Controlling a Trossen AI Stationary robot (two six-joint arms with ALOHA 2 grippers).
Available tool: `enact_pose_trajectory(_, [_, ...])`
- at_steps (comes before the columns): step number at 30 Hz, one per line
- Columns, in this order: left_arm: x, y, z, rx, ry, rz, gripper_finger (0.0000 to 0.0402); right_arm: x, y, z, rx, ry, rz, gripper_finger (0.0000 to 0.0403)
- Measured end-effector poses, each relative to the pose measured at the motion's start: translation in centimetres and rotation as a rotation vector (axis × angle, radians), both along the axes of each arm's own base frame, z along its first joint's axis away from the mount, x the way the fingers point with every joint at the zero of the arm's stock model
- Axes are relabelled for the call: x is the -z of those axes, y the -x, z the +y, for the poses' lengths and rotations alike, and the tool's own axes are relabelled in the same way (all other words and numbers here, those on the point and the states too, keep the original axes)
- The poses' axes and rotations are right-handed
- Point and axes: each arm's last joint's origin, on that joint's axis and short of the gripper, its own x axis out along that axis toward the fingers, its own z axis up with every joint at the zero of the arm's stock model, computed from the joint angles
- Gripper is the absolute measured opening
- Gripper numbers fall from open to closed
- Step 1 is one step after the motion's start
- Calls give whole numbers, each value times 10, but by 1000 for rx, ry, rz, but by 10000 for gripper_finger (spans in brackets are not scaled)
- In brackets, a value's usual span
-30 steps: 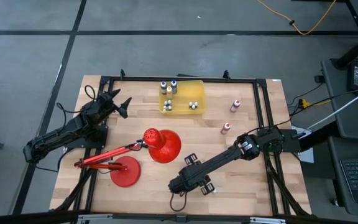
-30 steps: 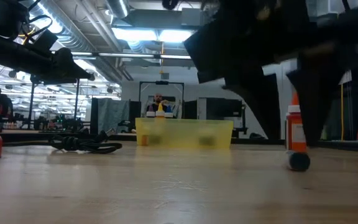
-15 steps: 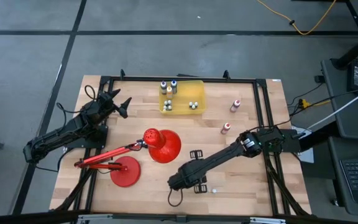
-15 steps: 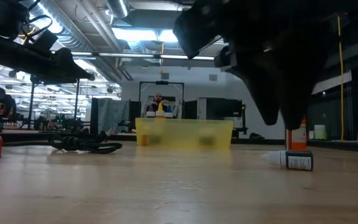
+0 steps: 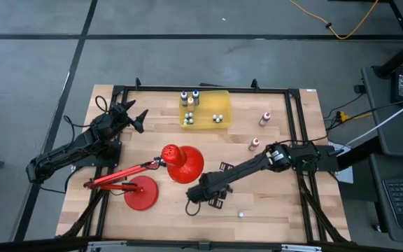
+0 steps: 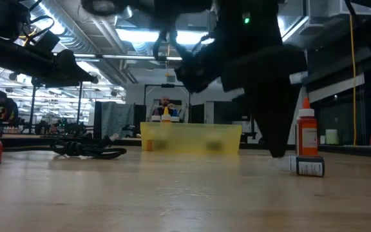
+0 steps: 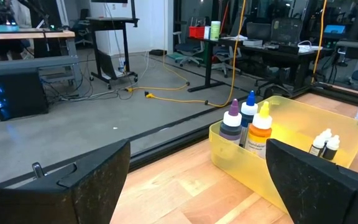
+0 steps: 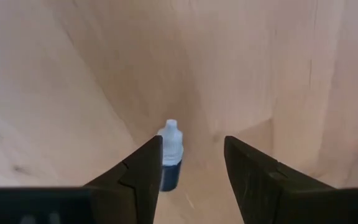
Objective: Pick & Place food coloring
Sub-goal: Put the red food coloring bottle into the yellow bin
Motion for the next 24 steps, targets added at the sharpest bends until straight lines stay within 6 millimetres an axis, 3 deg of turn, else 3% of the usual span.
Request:
enact_pose_trajectory(14, [0, 0, 0, 0, 0, 0, 365, 1, -2, -15, 90, -130, 85, 174])
enact_pose_trajectory(24, [0, 0, 0, 0, 0, 0, 365, -6, -9, -31, 186, -130, 76, 174])
